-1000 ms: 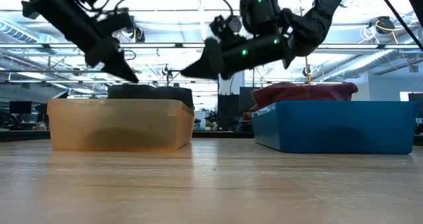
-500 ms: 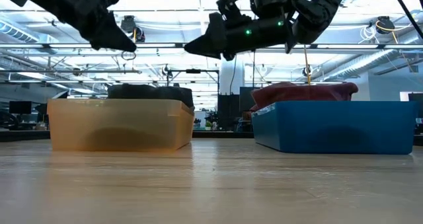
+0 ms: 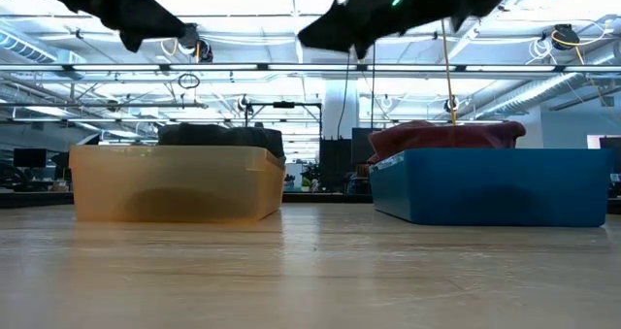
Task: Pick & Place hat
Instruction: Return to Home Position
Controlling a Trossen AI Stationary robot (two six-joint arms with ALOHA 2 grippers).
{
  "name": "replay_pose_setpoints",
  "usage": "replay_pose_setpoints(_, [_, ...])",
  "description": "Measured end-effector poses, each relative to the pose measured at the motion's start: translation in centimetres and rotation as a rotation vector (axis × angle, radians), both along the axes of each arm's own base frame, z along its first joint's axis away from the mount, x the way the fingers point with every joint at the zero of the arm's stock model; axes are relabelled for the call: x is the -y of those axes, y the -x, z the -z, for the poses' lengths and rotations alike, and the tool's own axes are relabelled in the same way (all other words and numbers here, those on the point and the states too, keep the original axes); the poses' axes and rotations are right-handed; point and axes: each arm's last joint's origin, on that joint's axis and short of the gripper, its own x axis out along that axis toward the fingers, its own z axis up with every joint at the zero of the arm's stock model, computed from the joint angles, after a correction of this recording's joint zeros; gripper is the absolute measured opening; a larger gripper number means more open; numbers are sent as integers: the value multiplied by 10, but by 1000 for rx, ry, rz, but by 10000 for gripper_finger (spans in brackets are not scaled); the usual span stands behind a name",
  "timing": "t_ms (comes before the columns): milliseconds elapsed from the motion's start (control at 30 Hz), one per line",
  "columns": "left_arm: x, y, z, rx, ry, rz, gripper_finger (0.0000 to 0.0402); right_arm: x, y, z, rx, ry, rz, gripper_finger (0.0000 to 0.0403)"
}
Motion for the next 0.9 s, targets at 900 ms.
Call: replay_pose_setpoints(900, [0,40,33,-26,10,12,47,-13,199,63,346,-169,109,59])
